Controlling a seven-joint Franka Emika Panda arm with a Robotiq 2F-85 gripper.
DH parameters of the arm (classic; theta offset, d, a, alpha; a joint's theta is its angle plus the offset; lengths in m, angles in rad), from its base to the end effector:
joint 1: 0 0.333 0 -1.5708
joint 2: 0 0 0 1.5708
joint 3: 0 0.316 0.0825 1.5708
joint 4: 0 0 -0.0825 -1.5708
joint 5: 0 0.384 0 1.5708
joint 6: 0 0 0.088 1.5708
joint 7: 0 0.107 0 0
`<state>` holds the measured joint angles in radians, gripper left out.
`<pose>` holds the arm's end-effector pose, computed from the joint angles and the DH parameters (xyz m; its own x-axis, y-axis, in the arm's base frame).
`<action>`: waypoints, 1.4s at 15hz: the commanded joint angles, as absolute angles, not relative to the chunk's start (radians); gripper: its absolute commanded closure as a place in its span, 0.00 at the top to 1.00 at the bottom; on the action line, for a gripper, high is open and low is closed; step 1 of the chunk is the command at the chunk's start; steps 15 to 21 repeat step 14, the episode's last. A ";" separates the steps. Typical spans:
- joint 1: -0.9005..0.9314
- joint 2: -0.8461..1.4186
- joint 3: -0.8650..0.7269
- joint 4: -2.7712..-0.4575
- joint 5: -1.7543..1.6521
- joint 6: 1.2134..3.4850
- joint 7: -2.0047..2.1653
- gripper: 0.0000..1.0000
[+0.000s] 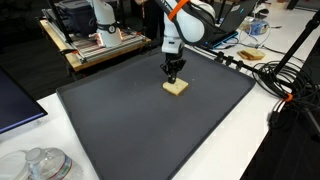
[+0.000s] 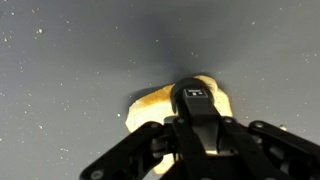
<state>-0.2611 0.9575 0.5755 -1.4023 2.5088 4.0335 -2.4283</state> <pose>0.5667 0.0392 0.1800 0.9726 -0.2201 0.0743 -0.2203 -0.9754 -0.0052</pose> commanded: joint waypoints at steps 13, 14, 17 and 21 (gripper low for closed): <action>-0.280 1.021 0.607 -1.370 2.508 3.996 -2.502 0.05; -0.281 1.005 0.604 -1.383 2.508 3.976 -2.516 0.05; -0.281 1.005 0.604 -1.383 2.508 3.976 -2.516 0.05; -0.281 1.005 0.604 -1.383 2.508 3.976 -2.516 0.05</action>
